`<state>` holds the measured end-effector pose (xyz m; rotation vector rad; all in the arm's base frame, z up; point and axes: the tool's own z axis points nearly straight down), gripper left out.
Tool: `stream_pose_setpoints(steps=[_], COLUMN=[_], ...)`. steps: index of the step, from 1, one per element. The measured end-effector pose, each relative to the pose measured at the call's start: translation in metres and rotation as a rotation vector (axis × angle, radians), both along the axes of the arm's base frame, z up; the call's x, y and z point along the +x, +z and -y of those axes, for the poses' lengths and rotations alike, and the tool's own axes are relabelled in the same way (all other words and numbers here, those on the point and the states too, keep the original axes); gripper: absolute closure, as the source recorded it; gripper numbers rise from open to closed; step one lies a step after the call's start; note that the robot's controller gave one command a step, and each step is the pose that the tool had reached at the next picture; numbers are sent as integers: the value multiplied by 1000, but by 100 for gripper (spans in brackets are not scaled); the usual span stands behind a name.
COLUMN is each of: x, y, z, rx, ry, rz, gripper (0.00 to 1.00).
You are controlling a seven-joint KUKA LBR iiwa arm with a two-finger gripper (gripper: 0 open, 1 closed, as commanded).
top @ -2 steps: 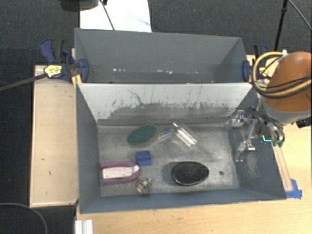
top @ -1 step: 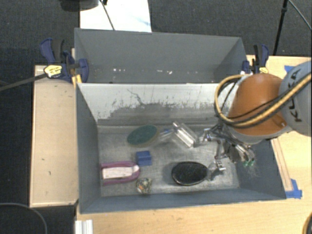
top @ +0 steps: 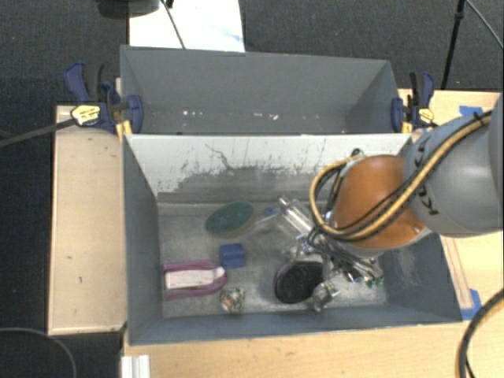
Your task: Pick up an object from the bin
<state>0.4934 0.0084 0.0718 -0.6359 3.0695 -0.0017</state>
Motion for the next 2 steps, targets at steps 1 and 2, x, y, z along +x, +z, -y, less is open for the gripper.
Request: stream_pose_setpoints(steps=[1,2], x=[2,4], y=[2,147], z=[0,-5], rx=[0,0], ry=[3,33], rz=[8,3], gripper=[100,100])
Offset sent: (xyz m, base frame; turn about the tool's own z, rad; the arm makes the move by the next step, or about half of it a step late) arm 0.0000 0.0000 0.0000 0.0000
